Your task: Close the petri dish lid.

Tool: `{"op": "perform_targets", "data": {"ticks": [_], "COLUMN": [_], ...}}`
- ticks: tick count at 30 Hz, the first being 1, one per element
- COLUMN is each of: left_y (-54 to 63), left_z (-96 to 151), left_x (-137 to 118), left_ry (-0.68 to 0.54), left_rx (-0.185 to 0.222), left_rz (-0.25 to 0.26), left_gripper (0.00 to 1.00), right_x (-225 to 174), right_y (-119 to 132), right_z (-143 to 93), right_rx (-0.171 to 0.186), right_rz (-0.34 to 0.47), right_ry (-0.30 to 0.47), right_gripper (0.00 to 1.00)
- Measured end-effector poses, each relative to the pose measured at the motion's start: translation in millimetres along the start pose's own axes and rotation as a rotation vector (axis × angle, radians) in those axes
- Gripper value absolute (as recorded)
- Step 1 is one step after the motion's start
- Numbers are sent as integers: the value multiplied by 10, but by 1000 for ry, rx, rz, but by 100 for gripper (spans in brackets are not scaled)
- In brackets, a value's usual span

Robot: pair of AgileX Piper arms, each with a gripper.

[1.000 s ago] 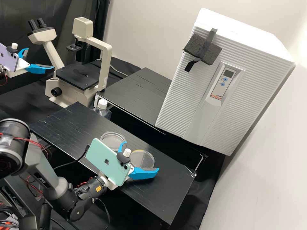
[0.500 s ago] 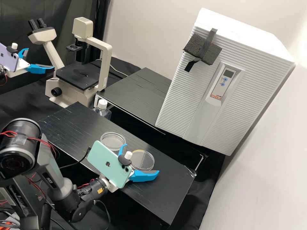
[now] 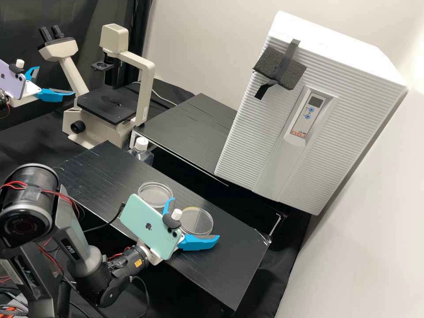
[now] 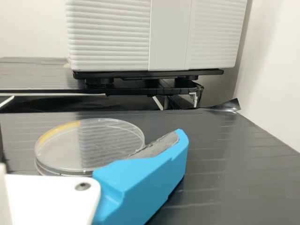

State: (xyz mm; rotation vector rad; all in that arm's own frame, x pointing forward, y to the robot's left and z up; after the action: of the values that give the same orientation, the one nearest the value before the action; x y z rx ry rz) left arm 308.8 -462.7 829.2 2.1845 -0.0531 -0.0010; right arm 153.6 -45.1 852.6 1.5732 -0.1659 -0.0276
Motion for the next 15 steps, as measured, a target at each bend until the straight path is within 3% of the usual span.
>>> {"op": "perform_targets", "data": {"ticks": [5, 15], "left_y": [0, 0], "left_z": [0, 0], "left_x": [0, 0], "left_ry": [0, 0], "left_rx": [0, 0], "left_rz": [0, 0], "left_gripper": [100, 100], "right_x": [9, 23], "right_y": [-13, -22], "right_z": [-4, 10], "right_rx": [-10, 6], "right_rz": [-6, -3], "right_ry": [2, -8], "right_gripper": [0, 0]}}
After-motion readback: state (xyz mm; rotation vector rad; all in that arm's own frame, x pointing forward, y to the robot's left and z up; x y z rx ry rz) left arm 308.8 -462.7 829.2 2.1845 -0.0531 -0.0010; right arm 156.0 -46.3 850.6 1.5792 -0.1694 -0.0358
